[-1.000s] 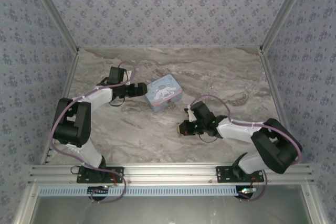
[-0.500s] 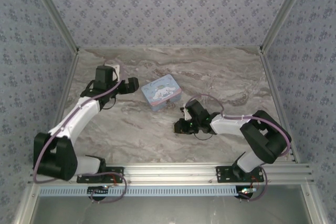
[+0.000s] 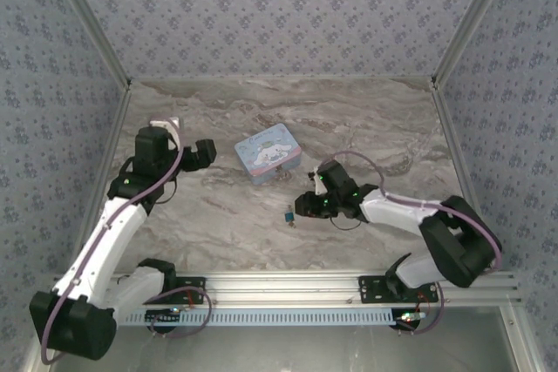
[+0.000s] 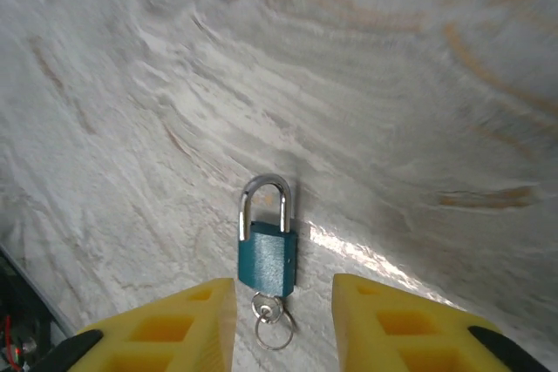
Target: Unlock the padlock with the key
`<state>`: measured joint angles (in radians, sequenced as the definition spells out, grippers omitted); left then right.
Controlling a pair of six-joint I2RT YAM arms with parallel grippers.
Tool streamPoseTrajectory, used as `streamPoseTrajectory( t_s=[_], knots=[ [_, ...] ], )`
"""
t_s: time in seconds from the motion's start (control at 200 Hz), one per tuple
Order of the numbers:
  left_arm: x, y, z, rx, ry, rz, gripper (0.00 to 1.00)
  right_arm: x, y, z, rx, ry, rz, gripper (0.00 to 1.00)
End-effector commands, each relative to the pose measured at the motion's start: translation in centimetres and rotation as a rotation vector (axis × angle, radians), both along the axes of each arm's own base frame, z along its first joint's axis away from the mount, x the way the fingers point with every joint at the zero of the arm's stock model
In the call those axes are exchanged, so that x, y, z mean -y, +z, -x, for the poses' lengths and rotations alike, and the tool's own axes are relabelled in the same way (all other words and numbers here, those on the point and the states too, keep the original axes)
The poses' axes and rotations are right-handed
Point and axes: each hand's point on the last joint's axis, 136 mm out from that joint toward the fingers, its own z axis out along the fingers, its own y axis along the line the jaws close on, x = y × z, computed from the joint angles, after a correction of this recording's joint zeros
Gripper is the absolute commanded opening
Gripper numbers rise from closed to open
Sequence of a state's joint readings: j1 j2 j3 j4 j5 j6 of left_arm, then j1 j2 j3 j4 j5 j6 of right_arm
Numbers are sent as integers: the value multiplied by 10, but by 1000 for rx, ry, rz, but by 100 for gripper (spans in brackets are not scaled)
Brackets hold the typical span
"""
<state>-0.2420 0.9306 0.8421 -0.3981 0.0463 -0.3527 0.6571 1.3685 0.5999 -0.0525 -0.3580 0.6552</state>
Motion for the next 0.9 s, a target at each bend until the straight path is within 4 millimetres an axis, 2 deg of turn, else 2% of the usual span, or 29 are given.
streamPoseTrajectory(
  t_s=[0.0, 0.295, 0.45, 0.535, 0.625, 0.755, 0.894],
  knots=[
    [-13, -3, 13, 0, 57, -3, 99, 29, 16, -4, 73, -33, 58, 42],
    [-46, -24, 19, 67, 198, -90, 99, 127, 93, -62, 357, -314, 93, 76],
    [-77, -25, 21, 123, 313, -217, 100, 170, 124, -83, 479, -448, 57, 90],
    [-89, -24, 22, 147, 352, -259, 99, 191, 129, -89, 520, -503, 72, 100],
    [-96, -28, 21, 161, 375, -268, 99, 216, 129, -96, 566, -572, 115, 100],
    [-106, -42, 20, 156, 421, -285, 99, 249, 129, -103, 637, -657, 178, 100],
    [-109, -57, 19, 141, 435, -298, 99, 287, 113, -102, 706, -725, 404, 100]
  ],
)
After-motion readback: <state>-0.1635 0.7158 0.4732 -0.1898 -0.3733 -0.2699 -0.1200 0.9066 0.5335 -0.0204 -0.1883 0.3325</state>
